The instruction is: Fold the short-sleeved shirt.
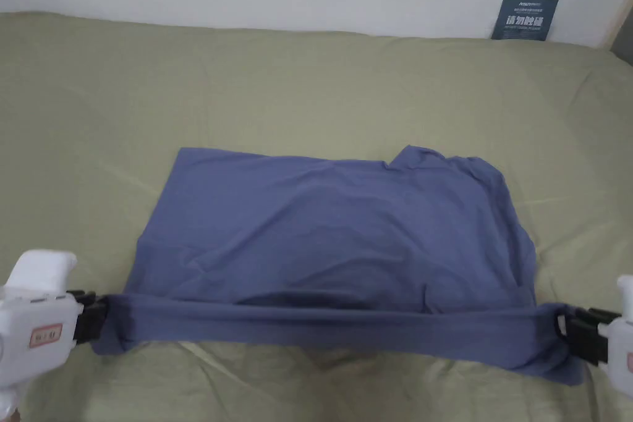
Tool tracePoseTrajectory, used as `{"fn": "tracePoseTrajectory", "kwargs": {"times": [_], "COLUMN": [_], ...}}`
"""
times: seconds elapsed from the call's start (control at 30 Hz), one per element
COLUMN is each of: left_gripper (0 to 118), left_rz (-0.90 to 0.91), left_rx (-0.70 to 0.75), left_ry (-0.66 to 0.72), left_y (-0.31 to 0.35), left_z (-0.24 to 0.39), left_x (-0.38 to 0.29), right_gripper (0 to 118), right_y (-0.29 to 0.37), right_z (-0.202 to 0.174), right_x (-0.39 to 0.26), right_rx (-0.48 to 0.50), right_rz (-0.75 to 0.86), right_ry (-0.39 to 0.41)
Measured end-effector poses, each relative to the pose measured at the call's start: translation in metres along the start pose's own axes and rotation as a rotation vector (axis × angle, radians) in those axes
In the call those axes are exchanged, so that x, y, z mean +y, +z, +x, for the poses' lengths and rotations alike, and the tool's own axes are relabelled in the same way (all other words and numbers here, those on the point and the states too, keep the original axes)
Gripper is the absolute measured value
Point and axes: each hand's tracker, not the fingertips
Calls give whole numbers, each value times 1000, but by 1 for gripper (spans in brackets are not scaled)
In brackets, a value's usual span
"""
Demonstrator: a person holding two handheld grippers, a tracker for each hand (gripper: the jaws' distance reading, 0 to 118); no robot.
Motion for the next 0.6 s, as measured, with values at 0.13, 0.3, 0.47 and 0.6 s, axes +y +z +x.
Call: {"fn": "tracePoseTrajectory", "kwargs": {"times": [0.13, 0.3, 0.47, 0.6], "left_gripper": [3, 3, 3, 8], "left_rz": [8, -30, -101, -122], "left_rx": [4, -1, -1, -15], "left_ry": [-25, -19, -9, 16], "left_y": [-25, -74, -127, -143], "left_z": [0, -2, 0, -1], "left_x": [46, 95, 112, 111], "right_gripper": [4, 4, 4, 4], "right_y": [-33, -88, -144, -158], "right_z": [2, 1, 3, 6], "right_x": [44, 84, 93, 90], "right_rx": [-7, -24, -39, -28], "right_rz": [-5, -55, -154, -191], "right_ry": [-6, -3, -24, -44]}}
